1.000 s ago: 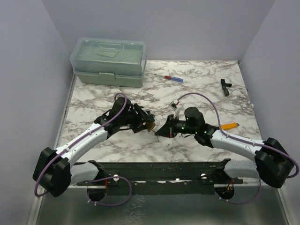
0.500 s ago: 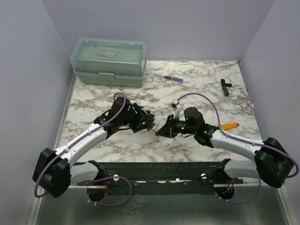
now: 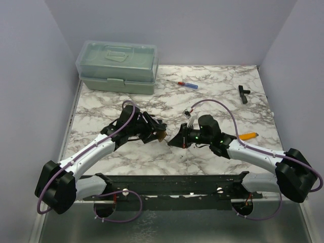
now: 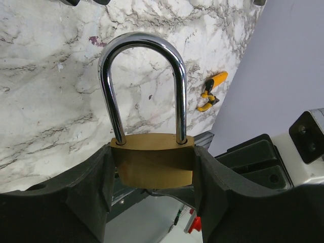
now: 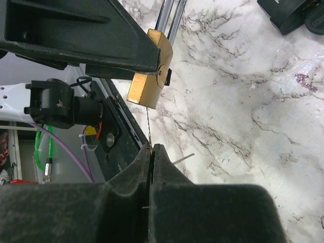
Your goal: Unlock with the key
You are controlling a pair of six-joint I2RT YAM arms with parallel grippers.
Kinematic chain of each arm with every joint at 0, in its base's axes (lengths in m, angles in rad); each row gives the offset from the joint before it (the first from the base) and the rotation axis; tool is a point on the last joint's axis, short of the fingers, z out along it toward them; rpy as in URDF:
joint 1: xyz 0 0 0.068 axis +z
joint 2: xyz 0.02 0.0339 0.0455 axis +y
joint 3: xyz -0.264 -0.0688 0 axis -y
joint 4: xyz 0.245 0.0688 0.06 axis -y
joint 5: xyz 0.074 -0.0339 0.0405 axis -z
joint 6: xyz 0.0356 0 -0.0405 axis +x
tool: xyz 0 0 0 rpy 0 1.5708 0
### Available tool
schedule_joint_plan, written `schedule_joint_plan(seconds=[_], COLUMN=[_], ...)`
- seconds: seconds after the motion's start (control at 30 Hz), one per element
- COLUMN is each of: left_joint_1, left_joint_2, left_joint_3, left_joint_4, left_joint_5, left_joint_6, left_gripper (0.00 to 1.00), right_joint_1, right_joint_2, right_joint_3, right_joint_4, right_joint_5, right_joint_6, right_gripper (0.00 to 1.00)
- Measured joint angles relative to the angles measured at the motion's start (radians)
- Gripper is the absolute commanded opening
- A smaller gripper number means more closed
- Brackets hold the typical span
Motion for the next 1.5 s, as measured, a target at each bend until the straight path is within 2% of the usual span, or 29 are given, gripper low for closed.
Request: schedule_joint_plan(seconds=[1.0, 1.5], left_joint_1=[0.002, 0.009], left_joint_2=[-0.004, -0.004], left_joint_3=[-0.02, -0.031], left_joint_4=[0.015, 0.032], left_joint_5=[-0.012, -0.063], left_joint_6=[0.001, 0.006], left_gripper=[0.0, 0.0], right_joint_1=[0.002, 0.006], right_joint_2=[0.05, 0.105], right_joint_3=[0.024, 0.105], right_joint_4=[0.003, -0.085], right_joint_5=[0.0, 0.035], right_joint_6=[0.045, 0.072], right_gripper=[0.0, 0.0])
